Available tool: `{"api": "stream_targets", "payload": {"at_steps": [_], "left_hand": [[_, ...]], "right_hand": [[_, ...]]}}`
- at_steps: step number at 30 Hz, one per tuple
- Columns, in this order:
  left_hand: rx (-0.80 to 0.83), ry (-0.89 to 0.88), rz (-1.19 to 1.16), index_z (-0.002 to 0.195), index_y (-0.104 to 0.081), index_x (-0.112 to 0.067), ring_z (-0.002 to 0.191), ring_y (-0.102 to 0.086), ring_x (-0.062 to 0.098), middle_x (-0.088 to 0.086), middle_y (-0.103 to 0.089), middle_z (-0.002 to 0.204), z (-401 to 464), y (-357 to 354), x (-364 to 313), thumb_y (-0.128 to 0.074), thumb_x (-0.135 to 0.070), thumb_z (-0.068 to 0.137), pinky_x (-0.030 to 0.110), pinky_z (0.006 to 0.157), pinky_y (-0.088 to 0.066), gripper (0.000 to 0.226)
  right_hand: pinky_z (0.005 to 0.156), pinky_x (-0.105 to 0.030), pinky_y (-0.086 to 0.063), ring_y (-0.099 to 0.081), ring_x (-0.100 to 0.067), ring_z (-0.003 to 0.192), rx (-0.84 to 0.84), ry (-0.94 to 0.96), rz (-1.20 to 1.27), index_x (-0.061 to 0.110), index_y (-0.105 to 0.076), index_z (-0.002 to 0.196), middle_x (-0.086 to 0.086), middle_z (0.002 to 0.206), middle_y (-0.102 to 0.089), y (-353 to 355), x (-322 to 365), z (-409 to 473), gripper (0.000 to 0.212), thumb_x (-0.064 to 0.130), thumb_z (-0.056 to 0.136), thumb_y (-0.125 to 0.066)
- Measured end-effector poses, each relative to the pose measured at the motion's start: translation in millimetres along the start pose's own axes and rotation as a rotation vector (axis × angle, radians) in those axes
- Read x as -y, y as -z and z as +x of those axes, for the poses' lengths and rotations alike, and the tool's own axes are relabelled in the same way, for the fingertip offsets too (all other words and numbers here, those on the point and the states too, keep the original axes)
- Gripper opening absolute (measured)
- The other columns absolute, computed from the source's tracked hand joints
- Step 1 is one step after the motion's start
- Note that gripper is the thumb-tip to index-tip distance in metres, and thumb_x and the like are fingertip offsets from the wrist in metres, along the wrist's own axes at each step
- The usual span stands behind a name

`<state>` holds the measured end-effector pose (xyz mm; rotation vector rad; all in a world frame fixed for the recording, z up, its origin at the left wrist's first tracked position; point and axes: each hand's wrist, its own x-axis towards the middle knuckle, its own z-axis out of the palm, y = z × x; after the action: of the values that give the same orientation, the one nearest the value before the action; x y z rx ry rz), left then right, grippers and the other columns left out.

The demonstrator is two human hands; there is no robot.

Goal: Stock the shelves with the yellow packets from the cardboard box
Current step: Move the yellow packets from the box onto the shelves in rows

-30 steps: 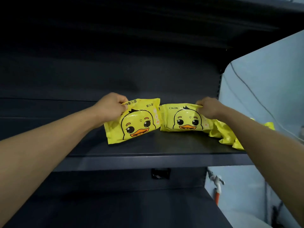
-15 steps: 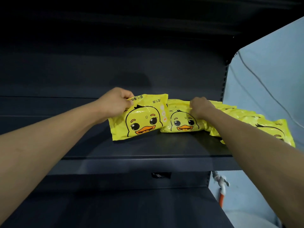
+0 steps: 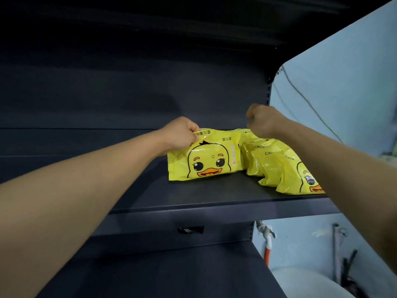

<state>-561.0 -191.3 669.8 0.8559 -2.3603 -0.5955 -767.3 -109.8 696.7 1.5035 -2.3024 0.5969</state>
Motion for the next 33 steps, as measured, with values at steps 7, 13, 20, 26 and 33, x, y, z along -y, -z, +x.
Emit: {"api": "stream_targets", "payload": {"at_steps": [7, 13, 20, 26, 33], "left_hand": [[-0.073, -0.052, 0.162, 0.095, -0.068, -0.006, 0.082, -0.052, 0.018, 0.004, -0.060, 0.089, 35.0, -40.8, -3.3, -0.055, -0.004, 0.090, 0.024, 0.071, -0.038, 0.014], [-0.231, -0.144, 0.379, 0.104, -0.059, -0.017, 0.107, -0.050, 0.023, 0.004, -0.054, 0.111, 38.8, -48.4, 7.8, -0.059, -0.013, 0.089, 0.035, 0.085, -0.046, 0.016], [-0.255, -0.129, 0.473, 0.112, -0.055, -0.018, 0.114, -0.048, 0.023, 0.004, -0.052, 0.118, 16.8, -9.3, 19.2, -0.059, -0.018, 0.090, 0.037, 0.088, -0.046, 0.022], [-0.212, -0.034, 0.470, 0.117, -0.052, -0.018, 0.112, -0.049, 0.023, 0.004, -0.052, 0.122, -31.8, 38.6, 43.0, -0.061, -0.019, 0.088, 0.040, 0.091, -0.047, 0.030], [-0.128, 0.020, 0.454, 0.117, -0.052, -0.018, 0.113, -0.051, 0.021, 0.001, -0.053, 0.124, -115.7, 96.6, 83.0, -0.062, -0.021, 0.089, 0.043, 0.095, -0.047, 0.031]], "right_hand": [[0.074, -0.031, -0.041, -0.051, -0.029, 0.091, -0.018, 0.044, 0.015, 0.003, -0.047, 0.121, -0.018, 0.118, -0.054, 2.8, -5.8, -10.1, 0.030, 0.017, 0.095, -0.045], [0.077, -0.034, -0.044, -0.054, -0.031, 0.098, 0.007, 0.040, 0.030, 0.003, -0.045, 0.125, -0.018, 0.118, -0.055, -2.8, -1.9, -17.6, 0.035, 0.022, 0.095, -0.047], [0.090, -0.036, -0.044, -0.049, -0.032, 0.118, 0.018, 0.045, 0.051, 0.006, -0.041, 0.131, -0.017, 0.132, -0.049, -5.1, 22.2, -31.9, 0.045, 0.023, 0.092, -0.056], [0.087, -0.032, -0.040, -0.046, -0.030, 0.120, 0.053, 0.099, 0.079, 0.009, -0.041, 0.132, -0.013, 0.135, -0.047, -3.8, 74.3, -56.9, 0.051, 0.029, 0.089, -0.060], [0.087, -0.026, -0.042, -0.048, -0.028, 0.121, 0.078, 0.175, 0.113, 0.010, -0.042, 0.132, -0.011, 0.136, -0.048, -10.1, 166.8, -112.6, 0.052, 0.028, 0.088, -0.062]]}}
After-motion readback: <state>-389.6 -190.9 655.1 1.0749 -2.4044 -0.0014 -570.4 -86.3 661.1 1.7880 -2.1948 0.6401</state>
